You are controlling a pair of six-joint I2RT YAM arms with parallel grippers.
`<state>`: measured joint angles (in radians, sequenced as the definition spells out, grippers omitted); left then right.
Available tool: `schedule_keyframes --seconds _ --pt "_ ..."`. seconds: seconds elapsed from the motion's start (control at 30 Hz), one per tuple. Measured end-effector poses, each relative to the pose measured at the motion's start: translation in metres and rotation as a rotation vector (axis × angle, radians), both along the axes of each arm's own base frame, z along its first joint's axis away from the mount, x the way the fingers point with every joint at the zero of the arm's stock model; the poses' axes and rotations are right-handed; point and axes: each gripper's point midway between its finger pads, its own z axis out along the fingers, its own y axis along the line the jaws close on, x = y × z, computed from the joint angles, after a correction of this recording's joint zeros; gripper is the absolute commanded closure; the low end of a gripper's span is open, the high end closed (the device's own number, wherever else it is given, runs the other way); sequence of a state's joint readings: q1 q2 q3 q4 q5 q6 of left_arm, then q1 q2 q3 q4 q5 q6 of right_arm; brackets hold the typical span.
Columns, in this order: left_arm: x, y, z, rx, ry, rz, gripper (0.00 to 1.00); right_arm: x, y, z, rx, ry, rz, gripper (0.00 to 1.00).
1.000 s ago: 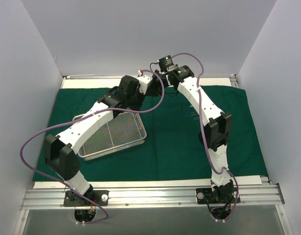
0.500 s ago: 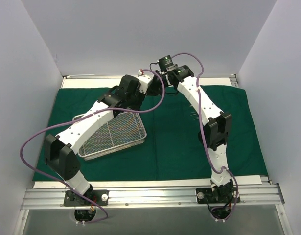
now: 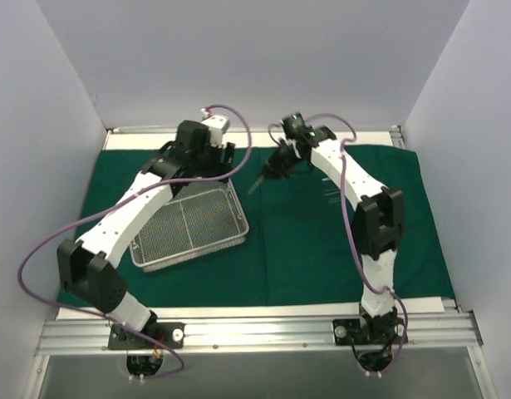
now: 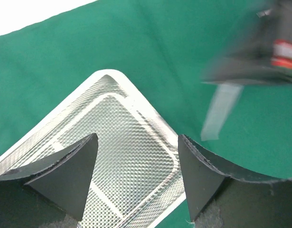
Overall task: Open and lay out the surgical kit
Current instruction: Place the medical item in the surgical kit.
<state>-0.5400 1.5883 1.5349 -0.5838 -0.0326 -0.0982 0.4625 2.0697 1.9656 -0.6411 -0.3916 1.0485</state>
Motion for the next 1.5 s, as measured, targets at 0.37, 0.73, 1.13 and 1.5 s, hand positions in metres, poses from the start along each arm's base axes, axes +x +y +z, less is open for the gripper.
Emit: schedule_keyframes --seconds 0.37,0.73,1.13,1.5 --pt "0.013 0.104 0.013 -0.114 0.016 0.301 0.23 -0.021 -0.223 -0.076 -0.04 0.29 -0.565 1.0" --pt "0.015 0.113 -0.008 -0.138 0.092 0.307 0.23 -0.031 -0.285 -0.094 -0.062 0.364 -0.674 1.0" --pt "0.034 0.105 -0.034 -0.127 0.166 0.293 0.23 -0.04 -0.312 -0.145 -0.105 0.497 -0.69 0.99" --pt "0.048 0.107 -0.037 -0.128 0.185 0.301 0.23 -0.033 -0.313 -0.156 -0.098 0.519 -0.715 0.96"
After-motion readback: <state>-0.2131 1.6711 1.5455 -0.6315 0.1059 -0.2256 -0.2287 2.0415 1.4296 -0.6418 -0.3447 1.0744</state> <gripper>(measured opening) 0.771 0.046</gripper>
